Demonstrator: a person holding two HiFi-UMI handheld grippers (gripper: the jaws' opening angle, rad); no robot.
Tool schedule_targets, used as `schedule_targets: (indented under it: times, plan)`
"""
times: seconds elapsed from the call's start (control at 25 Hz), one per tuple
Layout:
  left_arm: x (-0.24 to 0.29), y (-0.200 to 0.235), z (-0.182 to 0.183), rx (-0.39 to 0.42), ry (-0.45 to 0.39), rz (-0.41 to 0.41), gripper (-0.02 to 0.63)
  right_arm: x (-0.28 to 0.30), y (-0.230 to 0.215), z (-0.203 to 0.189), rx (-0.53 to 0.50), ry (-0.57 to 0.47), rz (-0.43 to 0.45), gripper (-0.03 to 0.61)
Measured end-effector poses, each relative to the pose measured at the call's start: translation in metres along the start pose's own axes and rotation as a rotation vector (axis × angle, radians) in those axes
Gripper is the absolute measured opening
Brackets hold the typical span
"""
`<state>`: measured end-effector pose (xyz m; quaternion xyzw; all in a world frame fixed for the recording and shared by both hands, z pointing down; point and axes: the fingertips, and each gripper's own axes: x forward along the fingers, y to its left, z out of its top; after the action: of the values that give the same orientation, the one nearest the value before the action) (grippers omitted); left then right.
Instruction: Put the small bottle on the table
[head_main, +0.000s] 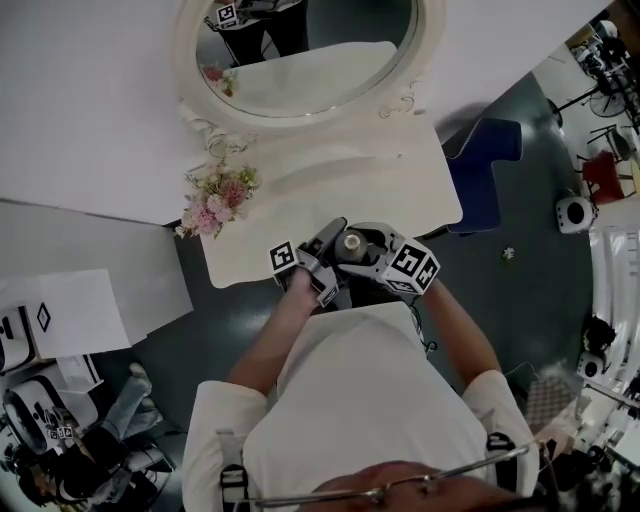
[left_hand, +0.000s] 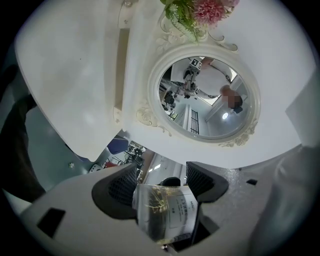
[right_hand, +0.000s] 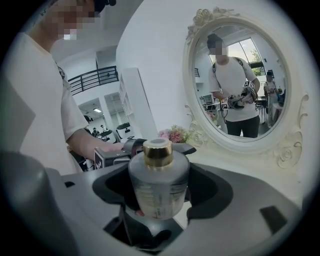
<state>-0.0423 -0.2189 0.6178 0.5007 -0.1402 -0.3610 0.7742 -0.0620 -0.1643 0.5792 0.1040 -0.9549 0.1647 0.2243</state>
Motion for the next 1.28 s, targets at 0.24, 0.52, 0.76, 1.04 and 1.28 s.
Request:
schedule_targets:
  times: [0.24, 0.52, 0.76, 1.04, 1.28]
  plan:
    - [0.023, 0.002, 0.026, 0.017, -0.067, -0.034, 0.304, 0.004, -0.034, -0.002, -0.038, 0.039, 0.082, 0.341]
    - [0.038, 0.006, 0.058, 0.069, -0.217, -0.066, 0.304, 0.01, -0.069, -0.006, -0.115, 0.112, 0.21, 0.341]
    - [0.035, 0.016, 0.075, 0.077, -0.344, -0.064, 0.304, 0.018, -0.086, -0.016, -0.138, 0.148, 0.313, 0.341]
    - [0.027, 0.023, 0.086, 0.111, -0.438, -0.032, 0.304, 0.027, -0.104, -0.026, -0.157, 0.164, 0.377, 0.341]
    - [0.015, 0.037, 0.096, 0.113, -0.503, -0.006, 0.304, 0.042, -0.125, -0.038, -0.132, 0.17, 0.393, 0.341]
